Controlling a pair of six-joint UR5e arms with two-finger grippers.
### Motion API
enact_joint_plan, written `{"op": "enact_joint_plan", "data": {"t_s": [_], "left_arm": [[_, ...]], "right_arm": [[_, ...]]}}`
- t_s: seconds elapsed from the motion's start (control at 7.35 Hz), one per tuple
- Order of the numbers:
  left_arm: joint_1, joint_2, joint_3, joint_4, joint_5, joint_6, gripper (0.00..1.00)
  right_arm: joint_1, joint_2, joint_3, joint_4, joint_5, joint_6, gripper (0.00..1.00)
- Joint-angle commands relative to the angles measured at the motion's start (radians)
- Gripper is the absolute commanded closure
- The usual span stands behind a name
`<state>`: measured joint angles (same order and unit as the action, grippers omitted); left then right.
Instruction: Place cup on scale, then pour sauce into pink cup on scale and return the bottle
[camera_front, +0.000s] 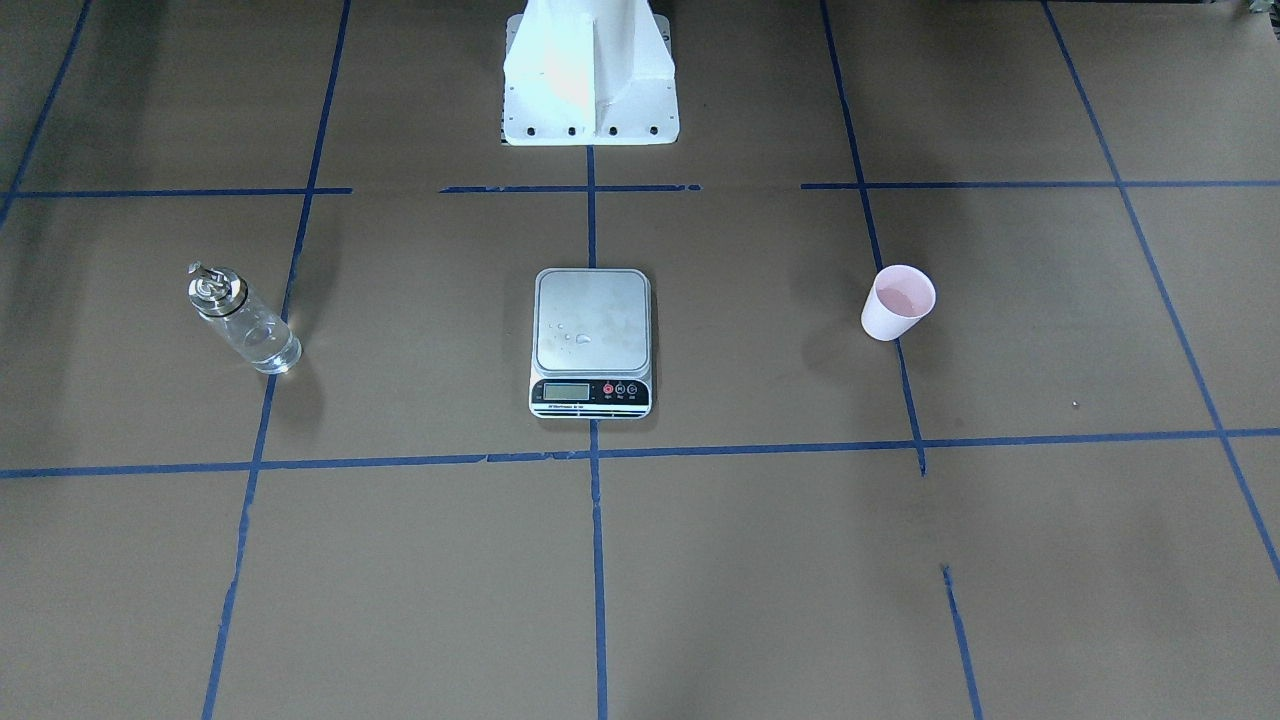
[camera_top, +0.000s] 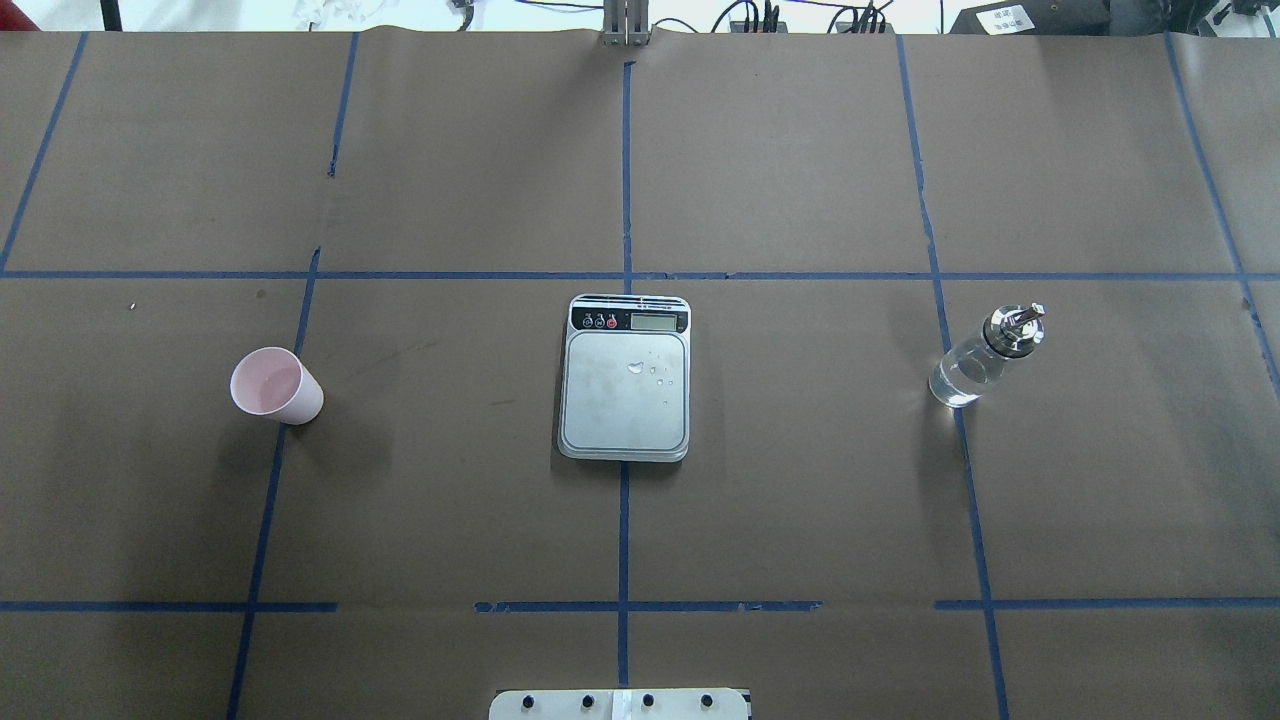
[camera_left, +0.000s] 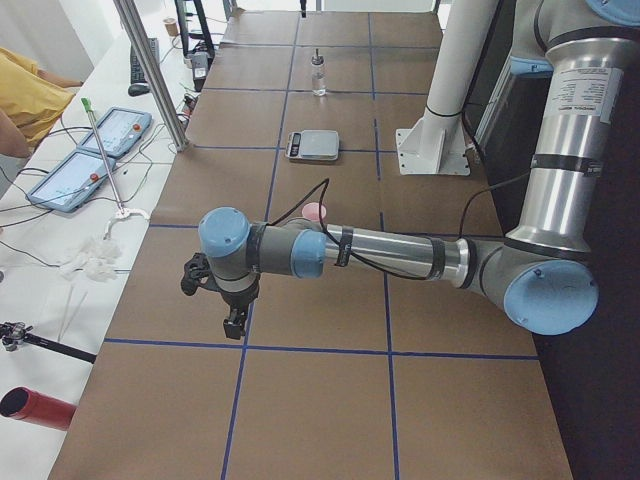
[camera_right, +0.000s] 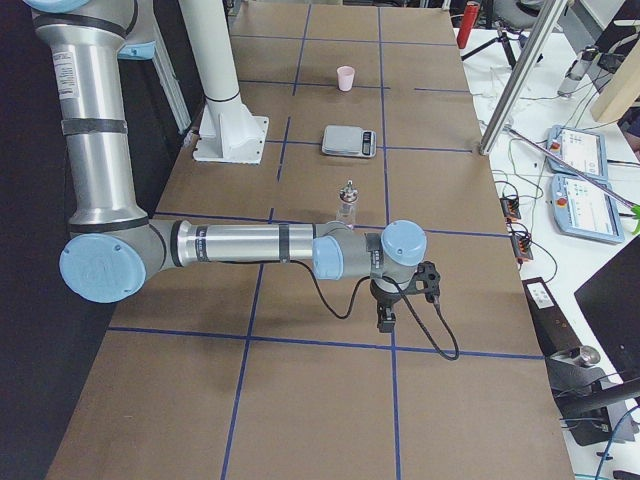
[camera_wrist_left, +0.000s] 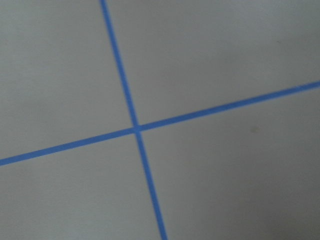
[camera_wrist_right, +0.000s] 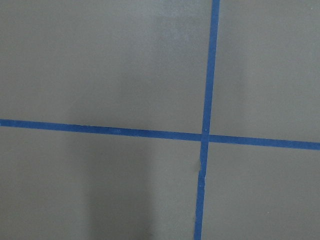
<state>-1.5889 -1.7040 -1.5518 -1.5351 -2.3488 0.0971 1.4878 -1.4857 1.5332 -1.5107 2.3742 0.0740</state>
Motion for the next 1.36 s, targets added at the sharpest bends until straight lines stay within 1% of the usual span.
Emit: {"op": "enact_joint_plan", "data": {"t_s": [0.0,0.14,0.27,0.41,0.68,0.82,0.95,1.09,1.22], "left_arm": [[-0.014,0.007,-0.016,-0.006,-0.003,0.004,0.00],[-0.010,0.004,-0.080,0.041,-0.004,0.000,0.00],[-0.009,0.007,-0.117,0.052,-0.003,-0.002,0.00],[-0.008,0.010,-0.129,0.046,-0.007,-0.008,0.00],[-0.006,0.023,-0.132,0.026,-0.070,-0.010,0.00],[0.021,0.018,-0.139,0.004,-0.119,-0.010,0.00],[0.055,0.024,-0.177,-0.025,-0.151,-0.040,0.00],[0.166,0.023,-0.248,-0.030,-0.146,-0.233,0.00],[0.299,0.023,-0.346,-0.049,-0.117,-0.439,0.00]], "right_arm": [[0.002,0.004,-0.005,0.001,-0.004,0.001,0.00],[0.002,0.002,-0.011,0.006,-0.004,0.000,0.00],[0.002,0.001,-0.012,0.010,-0.003,0.001,0.00],[0.002,0.001,-0.015,0.009,0.000,0.001,0.00],[0.002,-0.001,-0.008,0.009,0.005,0.000,0.00],[0.000,0.001,0.025,0.012,0.003,0.001,0.00],[-0.001,0.005,0.030,0.010,0.007,0.001,0.00],[-0.001,0.004,0.030,0.012,0.008,0.001,0.00],[-0.001,-0.004,0.028,0.010,0.007,0.001,0.00]]}}
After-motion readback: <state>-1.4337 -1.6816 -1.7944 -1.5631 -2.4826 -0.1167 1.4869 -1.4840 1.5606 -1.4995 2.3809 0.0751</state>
